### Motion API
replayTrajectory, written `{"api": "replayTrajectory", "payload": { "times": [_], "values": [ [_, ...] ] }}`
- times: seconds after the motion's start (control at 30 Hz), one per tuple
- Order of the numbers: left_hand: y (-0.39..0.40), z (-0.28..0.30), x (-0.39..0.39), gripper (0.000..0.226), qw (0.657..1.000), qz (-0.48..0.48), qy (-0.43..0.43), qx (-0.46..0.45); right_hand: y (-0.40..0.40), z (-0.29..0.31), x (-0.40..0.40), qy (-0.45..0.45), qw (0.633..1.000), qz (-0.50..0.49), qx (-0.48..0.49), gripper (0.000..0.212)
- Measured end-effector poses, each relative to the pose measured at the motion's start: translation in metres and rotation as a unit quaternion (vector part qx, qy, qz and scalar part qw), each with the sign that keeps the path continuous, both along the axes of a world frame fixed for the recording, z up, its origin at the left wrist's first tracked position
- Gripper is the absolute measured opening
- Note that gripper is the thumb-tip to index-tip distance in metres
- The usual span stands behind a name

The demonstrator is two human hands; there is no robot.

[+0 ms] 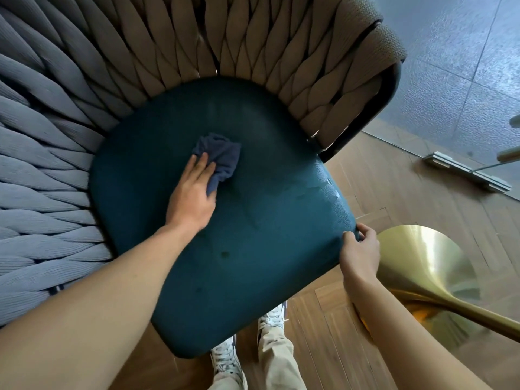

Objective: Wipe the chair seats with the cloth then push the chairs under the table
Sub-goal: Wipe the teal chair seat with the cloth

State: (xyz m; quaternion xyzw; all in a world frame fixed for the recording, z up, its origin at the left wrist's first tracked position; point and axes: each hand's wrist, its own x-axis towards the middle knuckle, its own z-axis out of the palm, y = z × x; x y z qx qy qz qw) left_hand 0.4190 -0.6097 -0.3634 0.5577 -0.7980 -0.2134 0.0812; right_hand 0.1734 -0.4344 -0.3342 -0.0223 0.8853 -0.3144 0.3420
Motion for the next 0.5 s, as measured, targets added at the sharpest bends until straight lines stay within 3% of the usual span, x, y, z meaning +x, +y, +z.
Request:
{"api": "replayTrajectory", "payload": {
  "times": [0.1,0.17,0.3,0.37,0.5],
  "values": [
    [-0.010,0.001,-0.045,0.049,0.988,0.149,-0.034,0.015,0.002,-0.002,-0.002,-0.004,1.000,0.000,-0.004,0.042],
    [-0.004,0.003,-0.080,0.054,0.983,0.172,-0.061,0.032,0.002,-0.003,-0.003,-0.007,1.000,-0.001,-0.007,0.041],
    [0.015,-0.005,-0.058,0.051,0.996,-0.080,-0.031,0.011,0.003,-0.008,-0.005,-0.014,1.000,-0.007,-0.013,0.042],
    [0.012,-0.006,-0.029,0.051,0.995,-0.101,-0.020,-0.002,0.003,-0.010,-0.005,-0.017,1.000,-0.010,-0.014,0.043],
    [-0.003,0.000,-0.055,0.053,0.987,0.125,-0.094,0.018,0.004,-0.012,-0.005,-0.019,1.000,-0.007,-0.005,0.044]
  ]
}}
